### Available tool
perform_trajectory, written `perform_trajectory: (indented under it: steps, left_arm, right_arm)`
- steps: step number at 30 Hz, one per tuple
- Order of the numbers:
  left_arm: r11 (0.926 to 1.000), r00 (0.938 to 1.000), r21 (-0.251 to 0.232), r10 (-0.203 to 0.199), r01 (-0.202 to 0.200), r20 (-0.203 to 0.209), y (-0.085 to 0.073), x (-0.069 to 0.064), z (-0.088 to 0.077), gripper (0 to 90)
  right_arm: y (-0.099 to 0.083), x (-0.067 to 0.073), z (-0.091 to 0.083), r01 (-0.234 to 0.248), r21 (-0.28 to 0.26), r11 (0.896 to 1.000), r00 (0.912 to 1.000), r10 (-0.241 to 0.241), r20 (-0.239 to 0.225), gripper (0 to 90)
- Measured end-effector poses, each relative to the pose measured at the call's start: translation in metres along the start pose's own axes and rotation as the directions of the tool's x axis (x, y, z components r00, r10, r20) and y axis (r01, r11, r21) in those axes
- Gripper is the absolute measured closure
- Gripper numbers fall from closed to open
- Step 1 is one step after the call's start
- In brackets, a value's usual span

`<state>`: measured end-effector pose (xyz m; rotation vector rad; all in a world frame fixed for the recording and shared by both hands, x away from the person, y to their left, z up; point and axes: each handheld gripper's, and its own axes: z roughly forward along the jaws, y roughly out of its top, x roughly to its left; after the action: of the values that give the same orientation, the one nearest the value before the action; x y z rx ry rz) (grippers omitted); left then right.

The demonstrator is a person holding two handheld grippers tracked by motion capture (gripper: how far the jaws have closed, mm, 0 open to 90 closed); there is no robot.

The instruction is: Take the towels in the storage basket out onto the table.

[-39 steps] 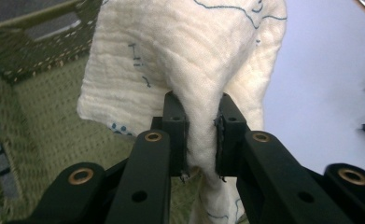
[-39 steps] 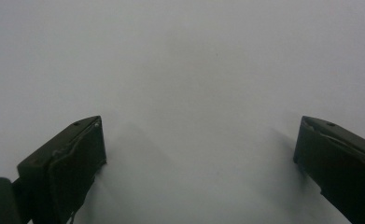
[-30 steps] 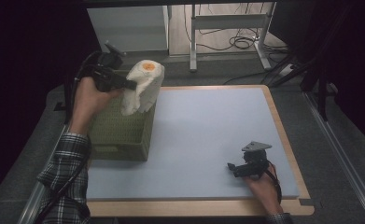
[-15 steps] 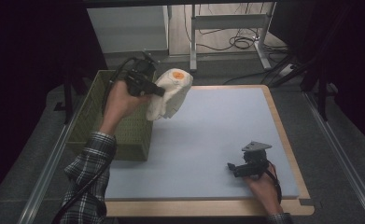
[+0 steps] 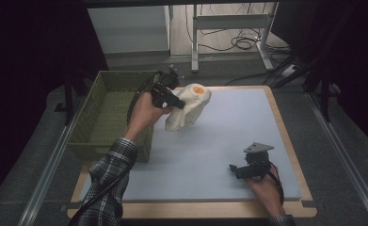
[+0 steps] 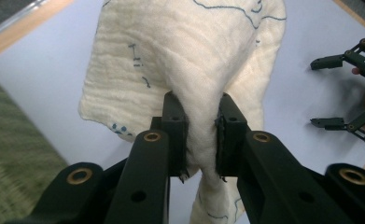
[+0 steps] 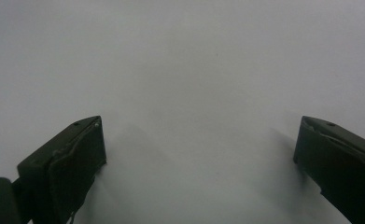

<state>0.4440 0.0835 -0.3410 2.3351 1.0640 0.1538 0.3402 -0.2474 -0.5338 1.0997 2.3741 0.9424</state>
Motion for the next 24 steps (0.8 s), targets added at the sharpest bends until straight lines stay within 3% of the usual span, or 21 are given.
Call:
perform_trajectory:
  steps: [1, 5, 6, 7, 13, 24]
  left_arm:
    - [1.0000, 0.9999, 0.004, 0.005, -0.005, 0.012, 0.000, -0.003, 0.011, 77.7]
    - [0.9998, 0.9996, 0.018, 0.010, -0.010, 0.025, 0.000, -0.007, 0.029, 77.6]
    - [0.9998, 0.9996, 0.018, 0.010, -0.010, 0.025, 0.000, -0.007, 0.029, 77.5]
    - [0.9994, 0.9995, 0.030, 0.015, -0.016, 0.027, -0.002, -0.007, 0.040, 77.4]
    - [0.9988, 0.9995, 0.048, 0.005, -0.007, 0.033, -0.010, -0.005, 0.069, 76.9]
    - [0.9974, 0.9997, 0.072, -0.006, 0.008, -0.026, -0.034, 0.006, 0.116, 74.1]
  right_arm:
    - [0.000, 0.000, 0.000, 0.001, -0.001, 1.000, 1.0000, -0.001, 0.000, 2.2]
    - [0.000, 0.000, 0.000, 0.004, -0.002, 1.000, 1.0000, -0.004, 0.001, 2.2]
    - [0.000, 0.000, 0.000, 0.004, -0.002, 1.000, 1.0000, -0.004, 0.001, 2.2]
    - [0.000, 0.000, 0.000, 0.004, -0.002, 1.000, 1.0000, -0.004, 0.001, 2.2]
    - [0.000, 0.000, 0.000, 0.005, -0.004, 1.000, 1.0000, -0.005, 0.003, 2.2]
    - [0.000, 0.000, 0.000, 0.006, -0.004, 1.000, 1.0000, -0.006, 0.002, 2.2]
